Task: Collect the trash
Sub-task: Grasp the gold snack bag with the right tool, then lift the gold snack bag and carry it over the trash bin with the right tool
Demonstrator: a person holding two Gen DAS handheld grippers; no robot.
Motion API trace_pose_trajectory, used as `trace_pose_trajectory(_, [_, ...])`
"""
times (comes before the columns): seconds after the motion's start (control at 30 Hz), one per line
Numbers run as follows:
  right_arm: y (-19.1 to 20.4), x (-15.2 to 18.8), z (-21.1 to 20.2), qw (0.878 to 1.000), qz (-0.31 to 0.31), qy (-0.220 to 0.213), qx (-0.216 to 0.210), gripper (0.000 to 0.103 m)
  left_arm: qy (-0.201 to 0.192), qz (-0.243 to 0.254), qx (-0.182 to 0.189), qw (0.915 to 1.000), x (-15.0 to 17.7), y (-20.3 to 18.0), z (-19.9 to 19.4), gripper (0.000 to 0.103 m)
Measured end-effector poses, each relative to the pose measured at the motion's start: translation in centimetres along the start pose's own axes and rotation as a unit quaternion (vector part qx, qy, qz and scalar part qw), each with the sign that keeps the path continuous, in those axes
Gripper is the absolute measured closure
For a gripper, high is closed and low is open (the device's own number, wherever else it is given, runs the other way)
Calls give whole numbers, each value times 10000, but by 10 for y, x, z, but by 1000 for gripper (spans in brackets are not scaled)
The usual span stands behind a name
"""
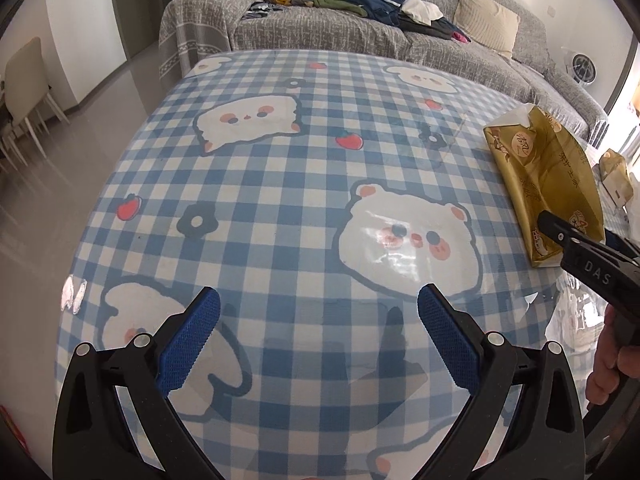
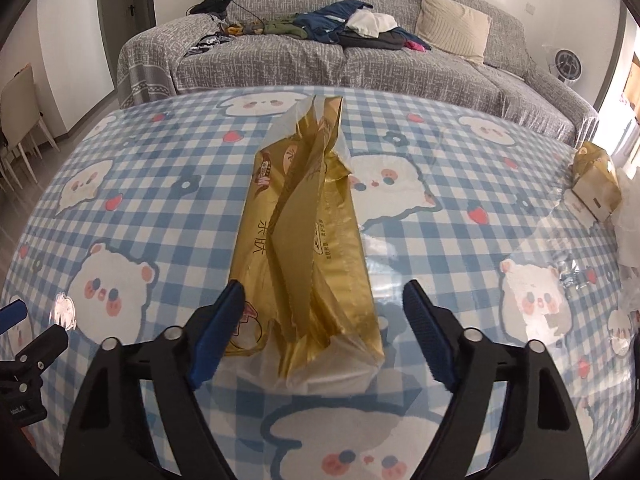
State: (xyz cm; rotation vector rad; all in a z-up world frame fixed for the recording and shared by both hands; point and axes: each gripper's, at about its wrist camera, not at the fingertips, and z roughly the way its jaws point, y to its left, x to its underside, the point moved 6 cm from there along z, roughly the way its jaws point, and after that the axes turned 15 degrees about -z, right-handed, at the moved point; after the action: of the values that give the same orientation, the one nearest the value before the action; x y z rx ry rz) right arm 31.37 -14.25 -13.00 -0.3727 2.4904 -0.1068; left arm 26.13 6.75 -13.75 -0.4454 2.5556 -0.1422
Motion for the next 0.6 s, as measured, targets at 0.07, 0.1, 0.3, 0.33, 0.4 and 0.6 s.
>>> trace_pose_trajectory(0.07, [1, 2, 5, 9999, 82, 68, -110, 45, 5, -2, 12, 10000, -1, -1, 2, 6])
trace_pose_trajectory(0.1, [0, 3, 6, 9998, 133, 80, -130, 45, 12, 0, 21, 10000, -1, -2, 3, 6])
trace_pose_trajectory(0.3, [-4, 4, 7, 9997, 188, 71, -115, 64, 39, 58, 8, 10000, 1, -5, 6, 6])
trace_pose_trajectory(0.33, [-7, 4, 7, 9997, 209, 72, -126, 67, 45, 50, 8, 10000, 1, -5, 7, 6])
trace_pose_trajectory(0.4, [-8, 4, 7, 9996, 227, 77, -153, 75, 43, 28, 19, 10000, 1, -4, 6, 6])
trace_pose_trajectory(0.6, [-5, 5, 4, 9997, 132, 28, -203, 89, 47, 22, 21, 10000, 1, -3, 5, 6])
